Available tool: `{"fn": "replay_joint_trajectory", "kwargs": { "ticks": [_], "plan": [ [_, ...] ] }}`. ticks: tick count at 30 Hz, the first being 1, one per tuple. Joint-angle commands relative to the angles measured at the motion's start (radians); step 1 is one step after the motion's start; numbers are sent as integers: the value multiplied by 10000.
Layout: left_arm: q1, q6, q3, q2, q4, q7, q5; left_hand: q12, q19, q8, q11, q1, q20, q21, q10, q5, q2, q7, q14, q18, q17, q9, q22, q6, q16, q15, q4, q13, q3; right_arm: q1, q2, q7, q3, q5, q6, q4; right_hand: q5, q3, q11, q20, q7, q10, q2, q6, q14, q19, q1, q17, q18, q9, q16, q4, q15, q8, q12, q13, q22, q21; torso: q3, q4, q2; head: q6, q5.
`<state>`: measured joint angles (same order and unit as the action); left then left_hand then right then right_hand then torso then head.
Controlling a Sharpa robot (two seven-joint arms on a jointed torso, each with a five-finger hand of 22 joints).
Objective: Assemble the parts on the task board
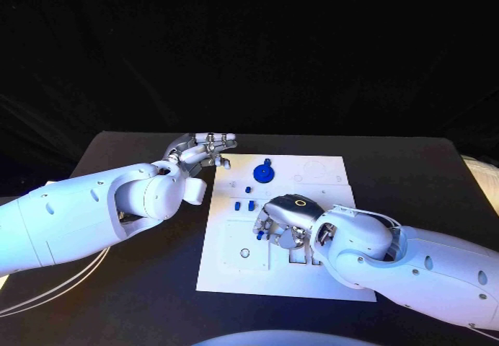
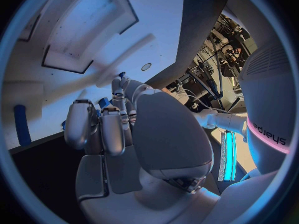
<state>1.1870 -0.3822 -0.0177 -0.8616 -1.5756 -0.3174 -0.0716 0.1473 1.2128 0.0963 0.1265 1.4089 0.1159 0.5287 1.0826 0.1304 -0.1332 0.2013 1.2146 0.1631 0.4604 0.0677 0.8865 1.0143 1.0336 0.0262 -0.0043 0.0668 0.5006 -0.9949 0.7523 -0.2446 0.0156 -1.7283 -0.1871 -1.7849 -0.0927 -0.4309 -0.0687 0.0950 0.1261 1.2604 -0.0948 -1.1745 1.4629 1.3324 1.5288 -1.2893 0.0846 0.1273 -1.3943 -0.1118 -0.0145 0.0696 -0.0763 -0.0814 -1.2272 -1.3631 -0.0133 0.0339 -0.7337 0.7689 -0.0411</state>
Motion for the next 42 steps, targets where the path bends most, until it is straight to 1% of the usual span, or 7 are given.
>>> {"fn": "replay_joint_trajectory", "kwargs": {
  "ticks": [1,13,23,27,30,34,42],
  "plan": [
    [4,213,6,14,0,-23,43,35,-55,-28,-10,47,13,-28,-67,27,-59,-2,-58,169,-16,-13,17,-68,16,4,-61,-14,-5,28,4,-105,-10,-263,314,-36,-14,-35,32,6,54,-15,30,-2,566,44,-103,17,-50,22,5,1,28,33,63,14,-12,-43,3,3,1,12,-9],
    [3,255,6,8,16,17,43,40,-62,-27,-5,43,16,-26,-86,26,-61,3,-65,169,-20,-13,21,-82,20,8,-70,-14,-6,28,39,-257,-8,-495,339,-109,38,-37,36,11,46,-5,29,-12,563,52,-170,24,-53,33,7,23,28,34,65,19,-29,-53,3,-6,5,2,-3],
    [3,269,6,8,6,40,43,40,-62,-27,-5,43,16,-26,-86,26,-61,3,-65,169,-20,-13,21,-82,20,8,-70,-14,-6,27,-89,-467,-10,-511,1101,-43,143,23,30,21,35,-34,-7,9,549,23,-407,84,-46,54,39,48,33,12,92,43,-6,-36,17,2,6,11,24],
    [3,290,6,6,0,52,43,51,-74,-25,5,25,23,-21,-117,23,-60,13,-77,167,-28,-13,28,-105,28,16,-77,-14,-11,27,-124,-483,-12,-499,1140,5,88,65,-2,35,55,-156,-37,113,539,2,-563,120,-42,40,60,31,56,-40,134,81,14,-19,13,1,6,3,36],
    [3,293,6,3,-1,60,43,59,-79,-22,10,5,28,-19,-130,18,-59,17,-80,166,-31,-12,30,-115,34,21,-73,-13,-18,26,-147,-492,-13,-469,1012,42,10,116,-125,95,176,-626,-148,500,528,-42,-786,163,-38,-53,82,-25,160,-102,165,182,66,20,15,3,9,6,43],
    [3,294,6,2,0,70,43,69,-88,-20,17,-21,36,-17,-158,10,-65,24,-87,166,-37,-12,34,-136,43,29,-74,-13,-31,26,-180,-531,-15,-434,616,84,7,351,-472,345,502,-2081,-437,1546,455,-318,-1098,395,43,-371,226,-66,464,-92,135,201,453,281,11,9,3,2,51],
    [3,306,6,-1,9,90,43,77,-93,-19,22,-39,42,-15,-179,4,-65,28,-91,165,-41,-12,37,-153,50,35,-74,-13,-40,27,-62,-484,-16,-363,-71,-4,3,621,-604,478,606,-2645,-419,1906,406,-475,-1154,559,110,-538,323,2,550,-89,45,174,708,460,11,9,8,-15,73]
  ]
}}
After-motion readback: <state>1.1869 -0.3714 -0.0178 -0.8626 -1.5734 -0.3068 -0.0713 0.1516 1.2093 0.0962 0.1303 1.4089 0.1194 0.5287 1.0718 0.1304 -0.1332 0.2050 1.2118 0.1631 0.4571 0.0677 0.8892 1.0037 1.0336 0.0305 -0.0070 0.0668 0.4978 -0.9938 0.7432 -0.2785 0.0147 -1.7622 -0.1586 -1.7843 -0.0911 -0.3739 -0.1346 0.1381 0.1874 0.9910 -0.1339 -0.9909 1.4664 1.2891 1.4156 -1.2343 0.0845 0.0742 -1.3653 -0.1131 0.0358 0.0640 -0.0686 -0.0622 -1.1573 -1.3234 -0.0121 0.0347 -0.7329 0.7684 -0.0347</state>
